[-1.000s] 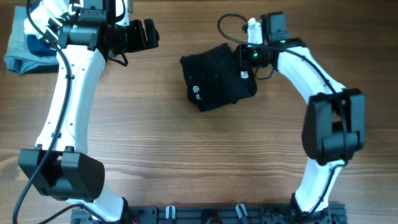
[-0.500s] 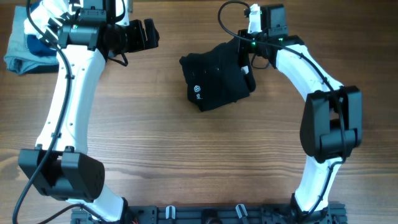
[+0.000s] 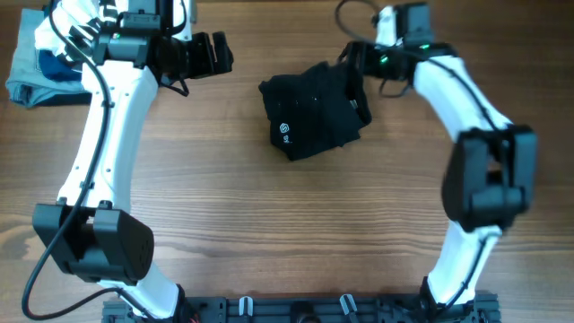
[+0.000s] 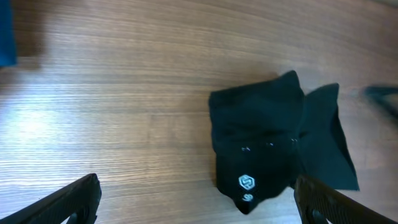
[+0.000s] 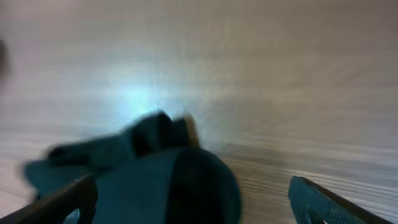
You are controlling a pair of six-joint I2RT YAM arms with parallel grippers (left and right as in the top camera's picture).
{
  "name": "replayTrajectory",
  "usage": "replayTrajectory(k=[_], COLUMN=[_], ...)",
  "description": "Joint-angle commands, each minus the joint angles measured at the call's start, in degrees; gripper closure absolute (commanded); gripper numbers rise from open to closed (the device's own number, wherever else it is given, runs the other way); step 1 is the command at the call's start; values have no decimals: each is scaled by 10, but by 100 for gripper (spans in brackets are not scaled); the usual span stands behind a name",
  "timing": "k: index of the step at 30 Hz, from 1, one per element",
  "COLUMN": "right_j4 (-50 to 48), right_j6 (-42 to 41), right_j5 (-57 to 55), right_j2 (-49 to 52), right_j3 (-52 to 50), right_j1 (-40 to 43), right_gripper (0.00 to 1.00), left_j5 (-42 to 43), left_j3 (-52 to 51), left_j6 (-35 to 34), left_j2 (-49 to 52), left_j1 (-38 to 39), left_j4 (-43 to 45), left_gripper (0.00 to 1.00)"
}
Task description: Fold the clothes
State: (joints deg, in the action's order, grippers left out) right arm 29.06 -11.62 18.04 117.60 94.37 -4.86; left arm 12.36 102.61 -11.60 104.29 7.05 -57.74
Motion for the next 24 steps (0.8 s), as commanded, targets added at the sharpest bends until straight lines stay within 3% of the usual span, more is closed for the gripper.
replayTrajectory(k=[1,6,15,24], right_j4=[19,80,123,124], right_j6=[10,10,12,12], right_j5=[9,0,-17,-17], right_j2=[-111,-136,-136,-136], right_j3=[29,29,27,27], right_j1=[46,105,112,112], right_gripper=[0,0,0,0], left_j5=[22,22,14,-232], left_j3=[-4,-31,-31,-32], left_j6=[9,26,131,159], left_j2=[21,88,199,299], left_j1=[48,148,264,268], left_j4=[1,71,110,103], left_gripper=[0,0,0,0])
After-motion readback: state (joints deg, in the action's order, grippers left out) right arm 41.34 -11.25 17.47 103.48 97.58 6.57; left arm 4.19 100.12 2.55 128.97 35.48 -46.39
